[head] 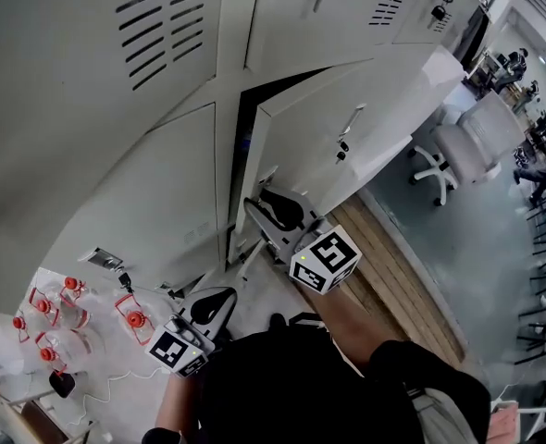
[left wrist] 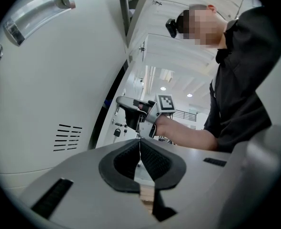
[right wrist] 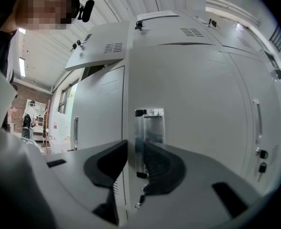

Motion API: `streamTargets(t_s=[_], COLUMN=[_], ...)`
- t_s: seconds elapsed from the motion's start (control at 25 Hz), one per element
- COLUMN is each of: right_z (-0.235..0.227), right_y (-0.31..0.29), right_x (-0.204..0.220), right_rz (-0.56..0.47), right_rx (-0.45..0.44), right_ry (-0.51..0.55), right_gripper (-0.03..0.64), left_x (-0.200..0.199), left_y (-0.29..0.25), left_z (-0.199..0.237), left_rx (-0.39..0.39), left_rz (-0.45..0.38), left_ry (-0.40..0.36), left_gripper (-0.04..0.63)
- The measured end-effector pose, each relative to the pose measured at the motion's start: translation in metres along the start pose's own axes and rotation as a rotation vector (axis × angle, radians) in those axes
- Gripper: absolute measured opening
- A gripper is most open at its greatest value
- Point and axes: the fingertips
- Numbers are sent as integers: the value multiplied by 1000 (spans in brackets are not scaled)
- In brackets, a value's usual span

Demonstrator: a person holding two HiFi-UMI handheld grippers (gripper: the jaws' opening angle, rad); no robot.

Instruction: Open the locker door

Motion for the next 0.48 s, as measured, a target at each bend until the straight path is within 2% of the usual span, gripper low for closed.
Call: streamTargets(t_s=[0.12,0.24,0.48], right_z=[1,3,5], right_y=[7,16,42], right_x=[2,2,5], right_rz=[-3,-7,-22], right_rx=[-18,-48,-110], right_ry=[1,8,18], right_gripper=[110,110,110], left_x=[-5,-1,-5], left_y=[-3,-8,-21], left_z=[0,0,-5], left_rx=[-5,-12,-4], left_rz=[-7,31,46], left_ry=[-3,-19,-40], left_gripper=[17,17,17])
Point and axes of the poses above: the fingertips, and each gripper's own axes: y backward along the fingers, z to its left, x out of its underside, and after that the axes turned 9 degrees about z, right-handed
